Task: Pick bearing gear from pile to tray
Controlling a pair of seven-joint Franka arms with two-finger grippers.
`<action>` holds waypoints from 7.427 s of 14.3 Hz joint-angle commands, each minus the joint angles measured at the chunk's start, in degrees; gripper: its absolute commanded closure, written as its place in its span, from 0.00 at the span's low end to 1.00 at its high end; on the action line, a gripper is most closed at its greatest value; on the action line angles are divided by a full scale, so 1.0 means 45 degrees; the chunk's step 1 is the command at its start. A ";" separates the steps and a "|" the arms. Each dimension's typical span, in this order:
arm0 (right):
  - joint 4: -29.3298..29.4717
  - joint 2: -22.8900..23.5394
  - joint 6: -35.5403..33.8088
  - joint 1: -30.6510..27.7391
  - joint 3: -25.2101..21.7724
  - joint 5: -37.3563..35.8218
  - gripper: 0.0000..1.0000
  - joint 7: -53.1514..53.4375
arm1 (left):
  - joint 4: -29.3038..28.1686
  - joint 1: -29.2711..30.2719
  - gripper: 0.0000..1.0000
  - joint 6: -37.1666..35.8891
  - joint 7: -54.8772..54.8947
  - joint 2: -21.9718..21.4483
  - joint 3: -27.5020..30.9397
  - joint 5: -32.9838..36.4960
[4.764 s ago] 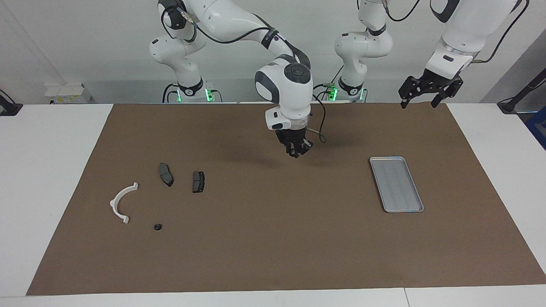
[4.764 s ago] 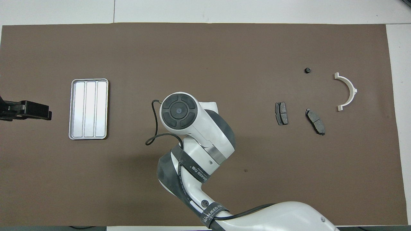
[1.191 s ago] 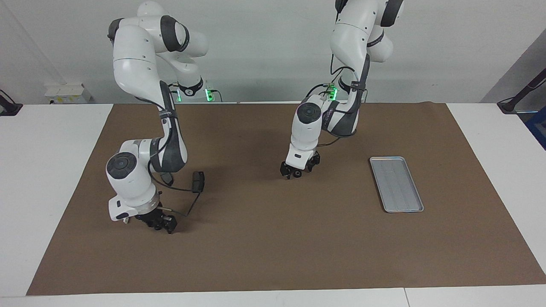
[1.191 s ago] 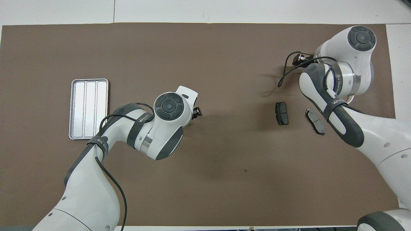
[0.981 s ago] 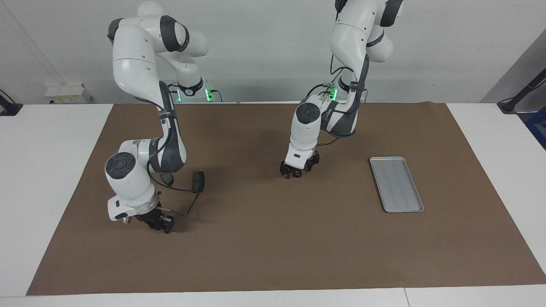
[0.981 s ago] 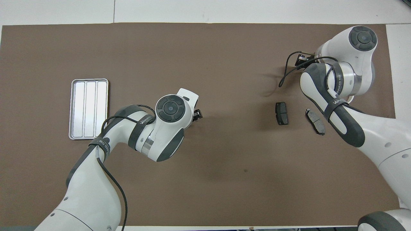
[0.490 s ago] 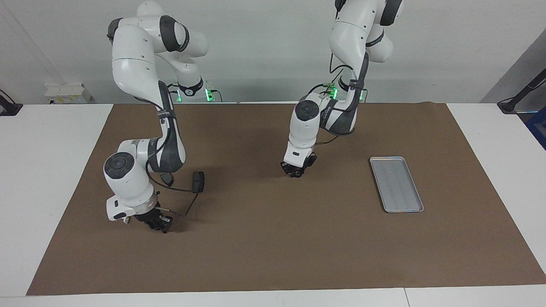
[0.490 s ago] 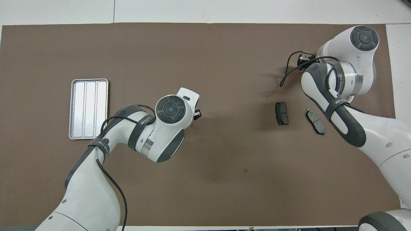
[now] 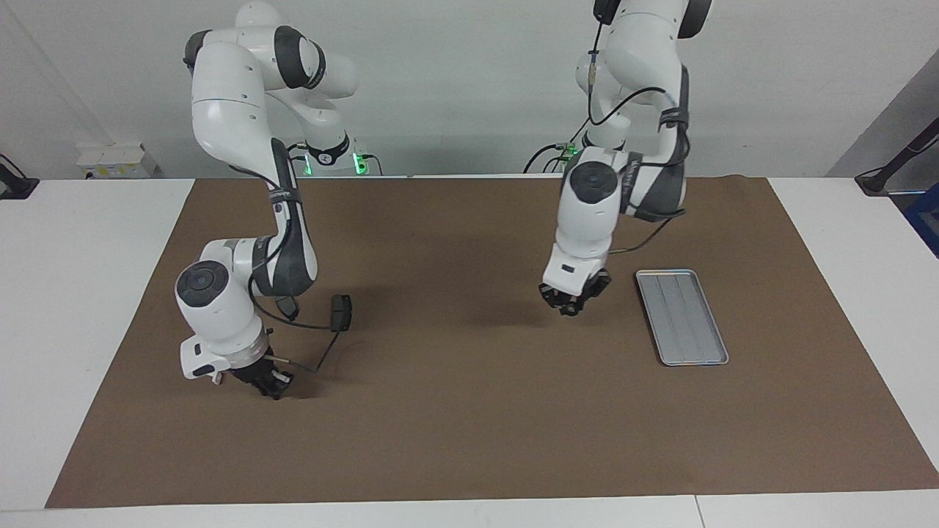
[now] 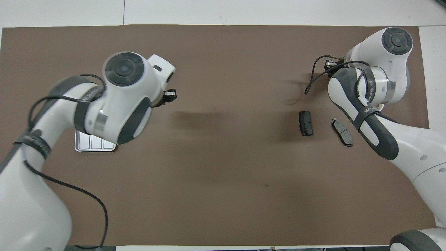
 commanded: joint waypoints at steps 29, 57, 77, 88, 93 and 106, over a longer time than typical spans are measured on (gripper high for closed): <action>-0.2120 -0.1226 0.0583 0.8581 0.0369 0.0473 1.00 1.1626 | -0.7669 0.4519 1.00 0.5197 0.5382 -0.2273 -0.0107 -0.0484; 0.0400 -0.4506 -0.5510 0.1141 0.0291 0.0863 0.00 -0.2768 | -0.3255 -0.3744 0.01 0.3924 -0.6475 0.0226 -0.0127 0.0141; -0.1065 -0.8918 -0.8633 0.1705 -0.0920 0.1039 0.00 -0.4487 | -0.3469 -0.4212 0.31 0.5022 -0.7374 0.0950 -0.0107 0.0160; -0.1768 -0.9526 -0.9554 0.1549 -0.0861 0.1039 0.00 -0.4409 | 0.0293 -0.1700 1.00 0.0169 -0.3149 0.0738 -0.0127 0.0516; -0.1749 -0.9526 -0.9554 0.1568 -0.0822 0.1078 0.00 -0.4390 | 0.2354 0.2633 1.00 -0.1977 0.3805 0.0169 0.0029 -0.1402; -0.1709 -0.9506 -0.9339 0.1549 -0.0842 0.1195 0.00 -0.3940 | -0.3974 0.4772 1.00 0.5915 0.6065 0.0403 0.0029 -0.1422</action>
